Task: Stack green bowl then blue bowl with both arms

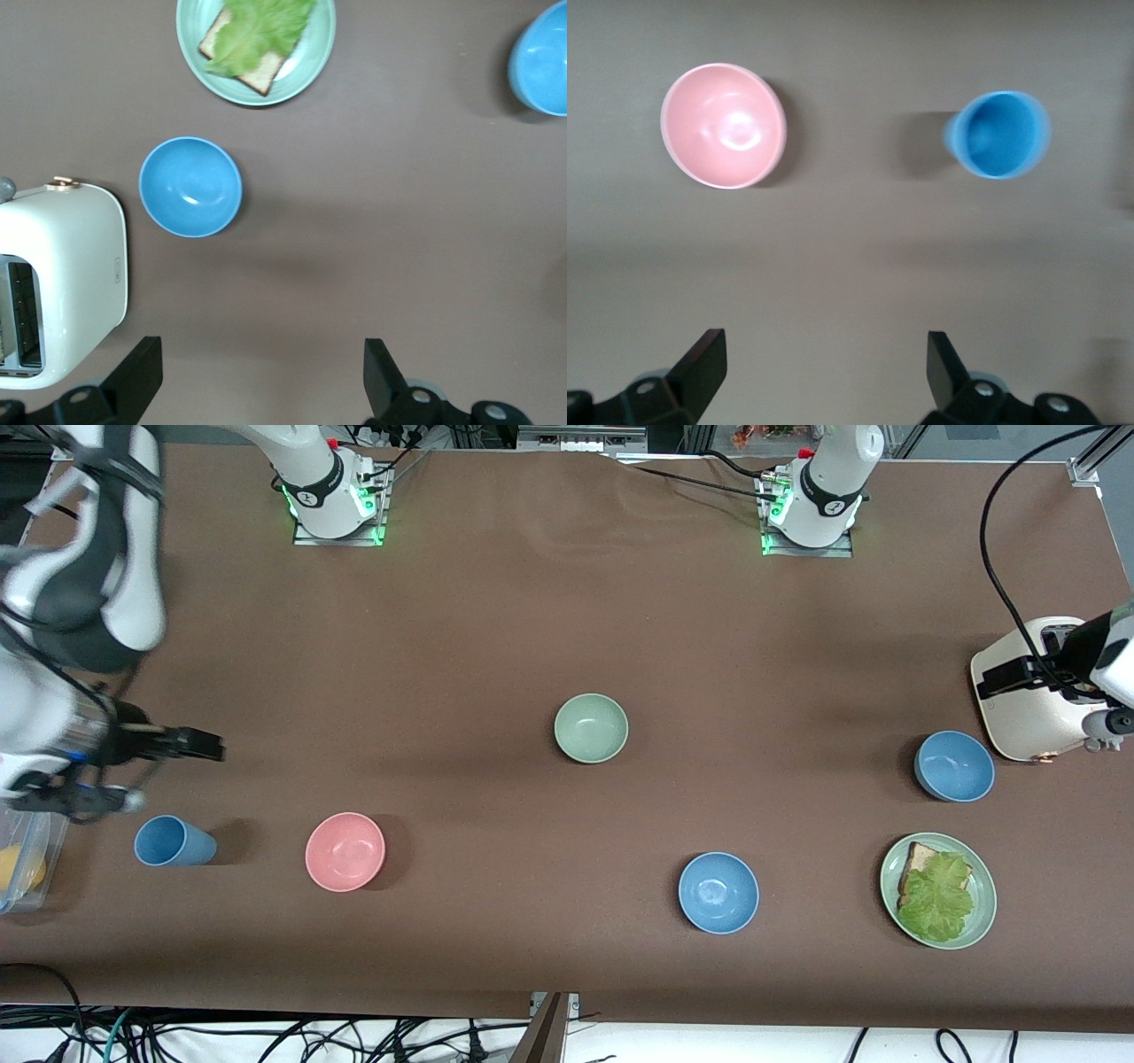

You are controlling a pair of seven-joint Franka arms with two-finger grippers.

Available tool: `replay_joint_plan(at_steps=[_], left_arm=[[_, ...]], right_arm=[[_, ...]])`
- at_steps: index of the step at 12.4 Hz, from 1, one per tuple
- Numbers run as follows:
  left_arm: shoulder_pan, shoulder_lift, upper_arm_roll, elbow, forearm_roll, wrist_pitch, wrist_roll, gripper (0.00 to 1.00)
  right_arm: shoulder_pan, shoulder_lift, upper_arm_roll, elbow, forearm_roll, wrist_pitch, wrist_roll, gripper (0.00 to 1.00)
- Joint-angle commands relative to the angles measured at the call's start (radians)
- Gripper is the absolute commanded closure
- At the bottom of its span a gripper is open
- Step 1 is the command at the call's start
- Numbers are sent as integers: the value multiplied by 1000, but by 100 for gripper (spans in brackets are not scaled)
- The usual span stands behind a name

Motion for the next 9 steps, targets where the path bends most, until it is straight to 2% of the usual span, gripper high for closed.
replay_joint_plan(at_steps=[1, 3, 4, 6, 9], left_arm=[[96, 101, -6, 40, -13, 58, 141, 0], [148, 185, -6, 68, -16, 130, 332, 0], [174, 227, -6, 77, -22, 155, 432, 0], [196, 290, -6, 75, -13, 244, 514, 0], [223, 391, -4, 63, -13, 316, 667, 0]], right_arm=[[-161, -186, 188, -71, -125, -4, -4, 0], [-222, -232, 234, -73, -130, -4, -2, 0], [-253, -256, 279, -81, -136, -5, -2, 0], [-319, -275, 360, -102, -194, -5, -7, 0], [-391, -318, 420, -151, -199, -59, -11, 0]])
